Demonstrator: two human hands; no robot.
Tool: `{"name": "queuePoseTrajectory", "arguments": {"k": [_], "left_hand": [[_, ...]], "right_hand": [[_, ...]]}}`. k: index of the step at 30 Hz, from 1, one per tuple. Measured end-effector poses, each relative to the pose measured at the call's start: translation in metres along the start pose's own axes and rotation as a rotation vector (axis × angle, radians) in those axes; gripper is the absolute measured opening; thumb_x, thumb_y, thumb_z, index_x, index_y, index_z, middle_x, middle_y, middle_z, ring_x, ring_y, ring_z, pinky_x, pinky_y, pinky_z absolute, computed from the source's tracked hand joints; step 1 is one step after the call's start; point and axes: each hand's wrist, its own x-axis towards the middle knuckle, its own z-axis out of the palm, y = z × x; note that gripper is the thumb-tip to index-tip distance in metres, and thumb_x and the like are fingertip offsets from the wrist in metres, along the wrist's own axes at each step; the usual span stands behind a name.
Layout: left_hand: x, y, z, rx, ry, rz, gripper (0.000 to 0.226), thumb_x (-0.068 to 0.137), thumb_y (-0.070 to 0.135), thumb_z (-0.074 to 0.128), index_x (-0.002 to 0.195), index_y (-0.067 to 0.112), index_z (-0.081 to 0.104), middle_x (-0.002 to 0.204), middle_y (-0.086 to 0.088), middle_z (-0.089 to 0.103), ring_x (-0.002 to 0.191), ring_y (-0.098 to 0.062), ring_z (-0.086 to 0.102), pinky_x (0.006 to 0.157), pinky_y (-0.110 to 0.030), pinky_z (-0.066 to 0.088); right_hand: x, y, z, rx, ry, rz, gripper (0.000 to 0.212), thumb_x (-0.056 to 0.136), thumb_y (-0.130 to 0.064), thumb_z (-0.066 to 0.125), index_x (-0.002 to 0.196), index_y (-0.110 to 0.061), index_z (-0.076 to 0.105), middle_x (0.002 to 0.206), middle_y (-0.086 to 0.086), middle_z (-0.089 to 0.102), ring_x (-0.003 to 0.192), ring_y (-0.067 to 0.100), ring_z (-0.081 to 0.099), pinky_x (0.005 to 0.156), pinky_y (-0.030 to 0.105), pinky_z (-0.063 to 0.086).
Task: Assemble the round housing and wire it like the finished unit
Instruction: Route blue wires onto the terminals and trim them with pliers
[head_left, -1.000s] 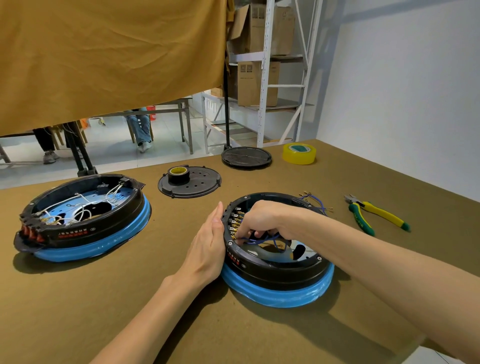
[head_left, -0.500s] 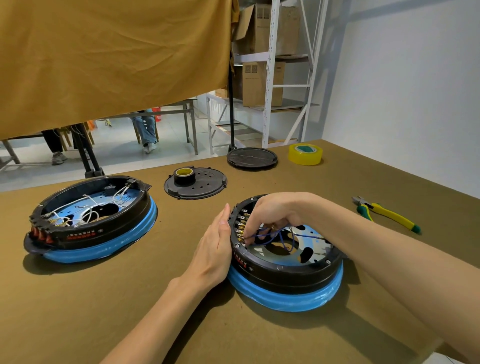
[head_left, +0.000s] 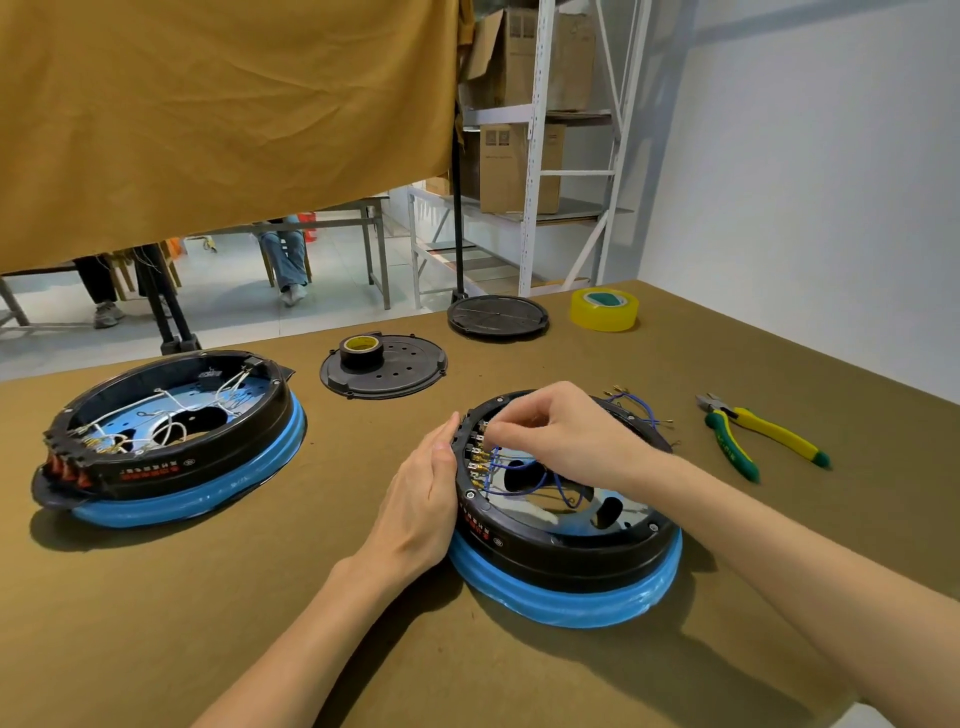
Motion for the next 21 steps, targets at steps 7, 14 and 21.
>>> {"name": "queuePoseTrajectory", "arguments": {"k": [7, 14, 21], "left_hand": [[-0.001, 0.003, -0.001, 0.084, 0.048, 0.027, 0.071, 0.1, 0.059, 0.01, 0.156, 0.025, 0.039, 0.158, 0.009, 0.043, 0.143, 0.002, 0.034, 0.122, -0.029, 0.025], [0.001, 0.037, -0.014, 0.033, 0.29, 0.197, 0.026, 0.099, 0.025, 0.058, 0.122, 0.028, 0.068, 0.12, 0.018, 0.067, 0.122, -0.002, 0.054, 0.107, -0.029, 0.041], [-0.002, 0.08, -0.016, -0.28, 0.168, 0.263, 0.014, 0.095, 0.012, 0.07, 0.103, 0.018, 0.079, 0.094, 0.004, 0.077, 0.093, -0.021, 0.071, 0.079, -0.03, 0.058]], "right_hand": [[-0.017, 0.005, -0.001, 0.288, 0.197, -0.145, 0.014, 0.097, -0.017, 0.069, 0.101, -0.016, 0.082, 0.091, -0.006, 0.08, 0.088, 0.005, 0.073, 0.076, 0.013, 0.053], [-0.022, 0.004, -0.007, 0.409, 0.172, -0.064, 0.014, 0.094, -0.029, 0.071, 0.095, -0.023, 0.084, 0.077, -0.007, 0.076, 0.08, -0.001, 0.069, 0.072, 0.004, 0.046], [-0.025, 0.012, -0.005, 0.514, 0.174, -0.035, 0.028, 0.081, -0.046, 0.072, 0.093, -0.024, 0.084, 0.08, 0.0, 0.076, 0.077, 0.003, 0.065, 0.07, 0.015, 0.05]]}}
